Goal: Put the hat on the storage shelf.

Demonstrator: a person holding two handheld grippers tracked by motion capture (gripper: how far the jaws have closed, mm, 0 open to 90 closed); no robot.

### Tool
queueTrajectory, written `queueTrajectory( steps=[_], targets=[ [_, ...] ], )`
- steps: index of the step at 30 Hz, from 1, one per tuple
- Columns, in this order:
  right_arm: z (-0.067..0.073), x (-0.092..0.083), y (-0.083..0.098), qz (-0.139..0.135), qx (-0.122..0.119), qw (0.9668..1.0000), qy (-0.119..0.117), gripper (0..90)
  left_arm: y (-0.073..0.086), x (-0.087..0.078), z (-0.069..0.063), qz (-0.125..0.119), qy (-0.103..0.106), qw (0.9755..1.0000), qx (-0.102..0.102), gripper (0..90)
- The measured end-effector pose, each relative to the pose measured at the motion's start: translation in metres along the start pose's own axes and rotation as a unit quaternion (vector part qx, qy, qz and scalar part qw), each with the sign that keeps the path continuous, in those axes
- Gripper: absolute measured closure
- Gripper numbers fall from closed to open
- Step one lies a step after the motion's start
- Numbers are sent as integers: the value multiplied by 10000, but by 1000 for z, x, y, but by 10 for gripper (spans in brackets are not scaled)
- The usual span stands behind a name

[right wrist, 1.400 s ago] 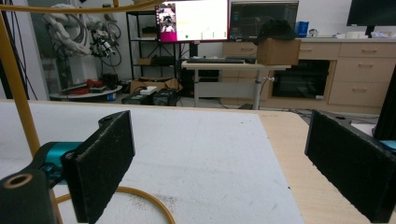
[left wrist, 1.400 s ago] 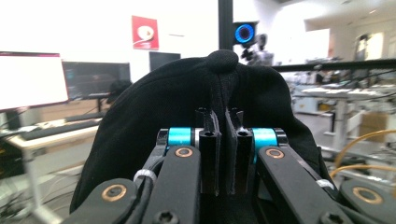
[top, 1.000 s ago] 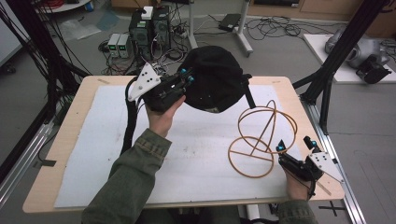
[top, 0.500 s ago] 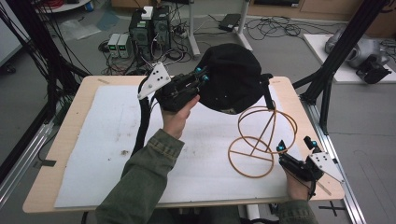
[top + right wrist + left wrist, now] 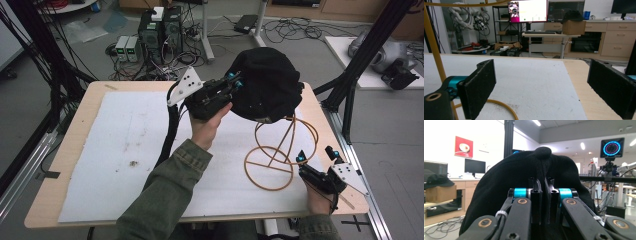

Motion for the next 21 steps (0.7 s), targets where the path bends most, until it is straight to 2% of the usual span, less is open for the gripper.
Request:
queueTrajectory(
  steps=[14, 21],
  targets=[
    [0, -1, 0, -17, 0, 10000, 2, 74, -7, 24, -21, -138, 258, 9996, -48, 856],
    [0, -1, -1, -11, 1, 10000, -5, 74, -6, 33, -30, -82, 352, 9993, -20, 856]
  ],
)
Point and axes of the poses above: each handheld gripper's, and its own axes: x roughly forward along the jaws, y roughly out of its underside, z roughly to its left, the point moved 5 cm from there along x, roughly forward along the jaws, and after that the axes turned 8 degrees about z, right-handed, at the moved point
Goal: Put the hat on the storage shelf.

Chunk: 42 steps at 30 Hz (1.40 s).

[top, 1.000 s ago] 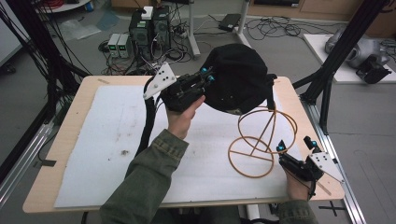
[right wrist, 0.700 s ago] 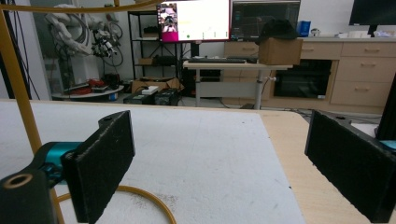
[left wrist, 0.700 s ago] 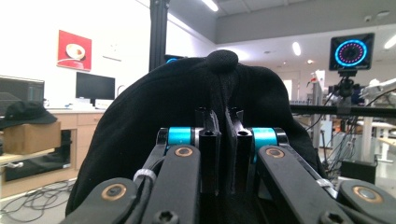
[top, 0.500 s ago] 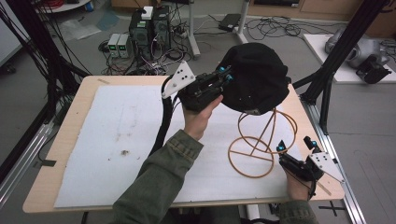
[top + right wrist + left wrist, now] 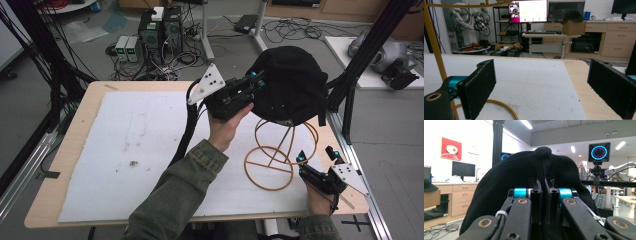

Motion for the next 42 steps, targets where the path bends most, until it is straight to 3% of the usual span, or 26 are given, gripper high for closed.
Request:
queueTrajectory(
  steps=[25, 35, 42],
  targets=[
    [-1, 0, 1, 3, -16, 10000, -4, 74, 25, 23, -21, 604, 299, 9977, 35, 855],
    [-1, 0, 1, 15, -13, 10000, 2, 74, 35, 27, -25, 1157, 247, 9930, 24, 854],
    [-1, 0, 1, -7, -16, 10000, 16, 74, 40, 30, -30, 1536, 271, 9877, 89, 852]
  ],
)
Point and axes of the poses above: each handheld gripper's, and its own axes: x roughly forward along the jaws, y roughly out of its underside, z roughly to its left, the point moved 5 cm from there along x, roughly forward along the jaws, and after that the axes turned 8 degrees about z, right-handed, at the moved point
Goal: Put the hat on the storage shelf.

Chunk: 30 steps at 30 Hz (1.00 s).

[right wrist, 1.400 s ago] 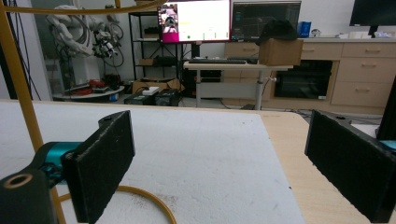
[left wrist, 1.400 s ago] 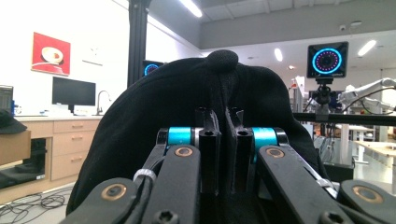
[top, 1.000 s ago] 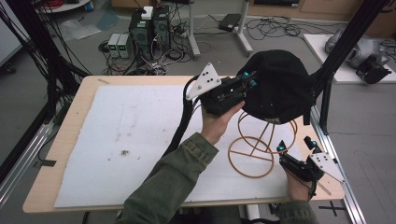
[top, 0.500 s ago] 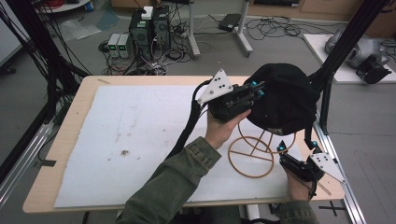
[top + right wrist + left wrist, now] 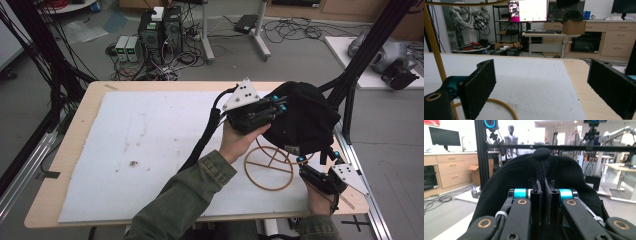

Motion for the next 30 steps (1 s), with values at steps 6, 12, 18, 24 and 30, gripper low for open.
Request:
queueTrajectory(
  steps=[6, 12, 18, 24, 30],
  targets=[
    [-1, -1, 0, 20, 11, 10000, 2, 74, 6, 3, -3, 426, 47, 9991, -76, 849],
    [0, -1, 0, -10, 28, 10000, -7, 74, 9, 4, -4, 613, 42, 9981, -111, 845],
    [0, -1, 0, 12, 20, 10000, -4, 74, 10, 5, -6, 679, 22, 9977, -46, 837],
    [0, -1, 0, -4, 23, 10000, -5, 74, 11, 5, -8, 725, 52, 9974, 4, 820],
    [0, -1, 0, 12, 1, 10000, -3, 74, 12, 6, -7, 707, 145, 9974, -50, 697]
  ],
)
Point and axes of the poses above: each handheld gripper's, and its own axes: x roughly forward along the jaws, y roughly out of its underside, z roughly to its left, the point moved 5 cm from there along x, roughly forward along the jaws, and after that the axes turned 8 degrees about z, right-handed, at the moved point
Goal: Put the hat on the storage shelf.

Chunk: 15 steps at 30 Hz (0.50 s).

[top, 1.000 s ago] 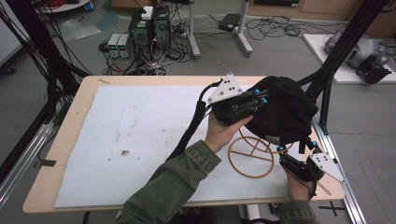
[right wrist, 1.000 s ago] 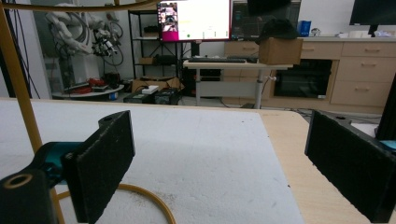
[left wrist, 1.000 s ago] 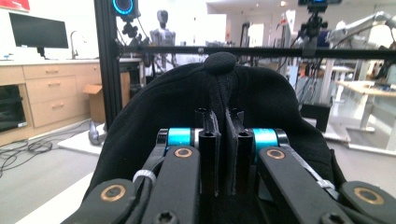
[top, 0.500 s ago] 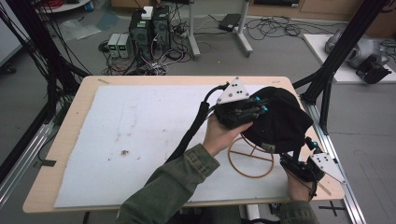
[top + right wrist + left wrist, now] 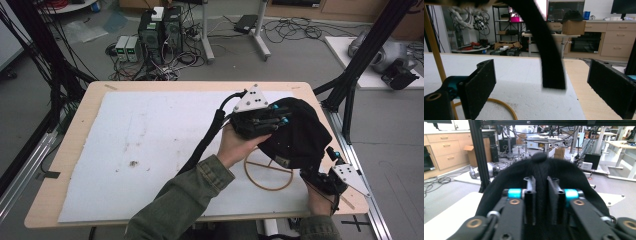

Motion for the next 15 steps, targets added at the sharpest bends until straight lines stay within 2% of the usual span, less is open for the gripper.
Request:
queueTrajectory(
  steps=[1, 2, 4, 5, 7, 10, 15],
  targets=[
    [0, 0, 0, -3, 2, 10000, 1, 74, 0, 0, 0, -16, 23, 10000, -18, 644],
    [0, 0, 0, -3, 2, 10000, 1, 74, -1, 0, 1, -34, 32, 10000, -51, 644],
    [0, 0, 0, -13, -1, 10000, -2, 74, -1, -1, 2, -50, 26, 9999, -90, 526],
    [0, 0, 0, -13, -1, 10000, -2, 74, -1, -1, 3, -44, -6, 9999, -110, 526],
    [0, 0, 0, 5, -5, 10000, 1, 74, -1, -2, 5, -100, 46, 9998, -169, 453],
    [0, 0, 0, 9, -4, 10000, 3, 74, -2, -5, 6, -219, 7, 9995, -223, 360],
    [0, 0, 0, 11, -10, 10000, 1, 74, -6, -13, 8, -527, -93, 9983, -214, 304]
  ],
)
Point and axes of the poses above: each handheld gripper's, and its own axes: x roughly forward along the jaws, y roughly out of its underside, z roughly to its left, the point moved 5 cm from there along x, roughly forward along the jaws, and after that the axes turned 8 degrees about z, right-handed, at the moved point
